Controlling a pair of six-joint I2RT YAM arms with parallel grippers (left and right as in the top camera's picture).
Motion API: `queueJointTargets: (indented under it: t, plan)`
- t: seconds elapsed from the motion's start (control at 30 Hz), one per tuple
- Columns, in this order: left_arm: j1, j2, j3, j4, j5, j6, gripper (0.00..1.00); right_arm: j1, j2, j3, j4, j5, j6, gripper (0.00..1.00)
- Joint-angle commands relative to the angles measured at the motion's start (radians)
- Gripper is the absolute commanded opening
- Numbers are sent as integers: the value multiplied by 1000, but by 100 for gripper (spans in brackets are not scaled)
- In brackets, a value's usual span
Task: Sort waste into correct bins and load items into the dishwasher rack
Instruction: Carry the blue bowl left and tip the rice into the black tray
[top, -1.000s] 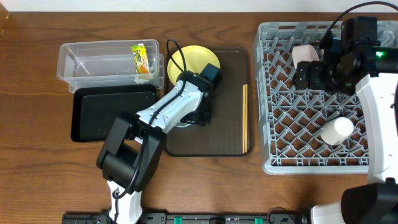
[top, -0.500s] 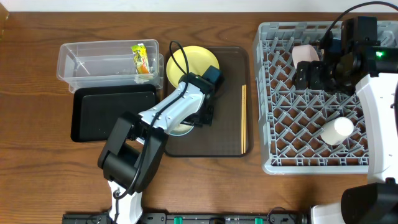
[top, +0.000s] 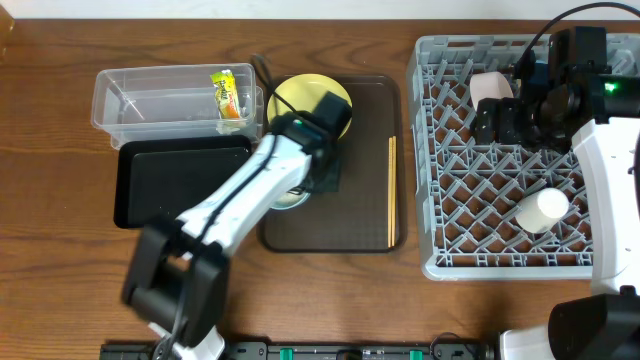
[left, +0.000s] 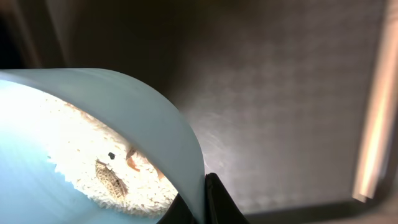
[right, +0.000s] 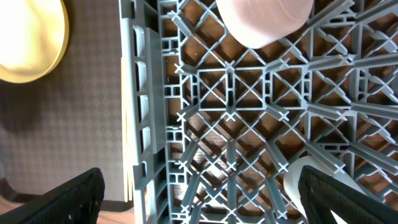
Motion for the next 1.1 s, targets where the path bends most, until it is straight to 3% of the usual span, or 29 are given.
queueJointTargets:
  t: [0.0,0.17,0.67,1.07]
  plan:
    - [80,-61,13,-9,132,57,6,-4,-4,3,0,-7,-12,98]
    - [256,-89,13,-32,328,154,6,-4,-4,3,0,-7,-12,98]
    - [781,-58,-80,-153,960,636,6,-4,-4,3,0,-7,-12,98]
    - [1081,22,-240,-120,1381,673,6,-4,-4,3,6,-7,-13,98]
